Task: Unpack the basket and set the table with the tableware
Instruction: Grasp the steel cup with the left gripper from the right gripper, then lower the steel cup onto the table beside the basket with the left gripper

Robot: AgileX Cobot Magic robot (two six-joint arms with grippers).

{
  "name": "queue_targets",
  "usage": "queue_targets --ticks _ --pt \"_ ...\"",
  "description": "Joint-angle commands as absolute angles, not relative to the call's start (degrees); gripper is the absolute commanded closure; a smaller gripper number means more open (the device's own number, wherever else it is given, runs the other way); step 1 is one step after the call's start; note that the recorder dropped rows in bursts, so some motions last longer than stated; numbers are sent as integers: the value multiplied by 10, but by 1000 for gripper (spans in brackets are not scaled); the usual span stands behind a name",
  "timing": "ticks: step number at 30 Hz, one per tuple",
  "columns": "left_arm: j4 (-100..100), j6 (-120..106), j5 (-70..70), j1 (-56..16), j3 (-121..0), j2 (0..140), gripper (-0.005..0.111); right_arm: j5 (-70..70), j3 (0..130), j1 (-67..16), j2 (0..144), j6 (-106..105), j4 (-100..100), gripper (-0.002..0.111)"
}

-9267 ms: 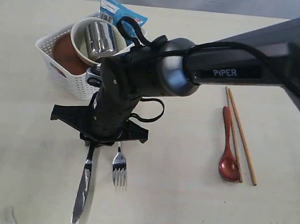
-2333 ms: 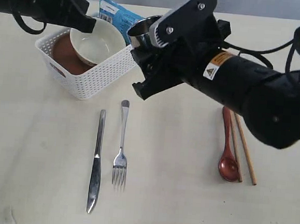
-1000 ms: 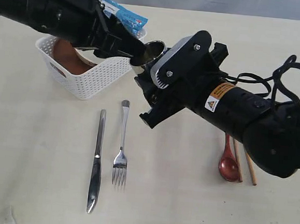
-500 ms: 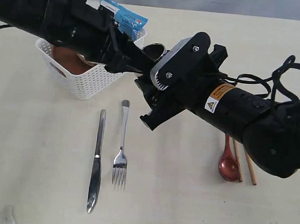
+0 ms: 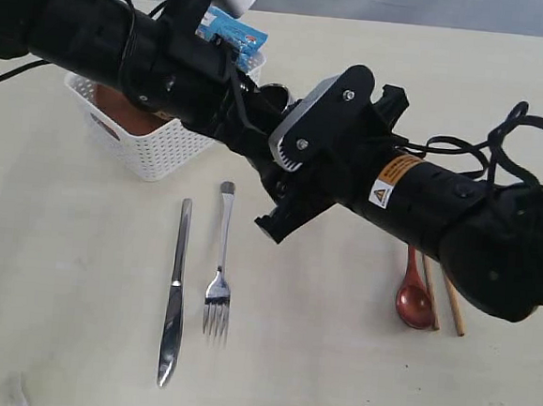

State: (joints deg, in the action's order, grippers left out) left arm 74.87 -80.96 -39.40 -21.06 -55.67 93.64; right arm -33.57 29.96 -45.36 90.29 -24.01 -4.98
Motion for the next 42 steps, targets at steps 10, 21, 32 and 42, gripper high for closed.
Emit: queue_targets --ticks 10,21,32,42 --pt "750 -824 -359 -208 -565 939 107 -347 298 -455 899 -218 -53 105" --pt "749 -815 -343 -208 -565 939 107 -332 298 -455 891 -223 -79 44" --pt "686 -736 -301 -207 -582 939 107 -210 298 -455 817 -263 -190 40" --pt "414 -476 -366 -216 -631 954 107 27 298 -455 705 -279 -257 40"
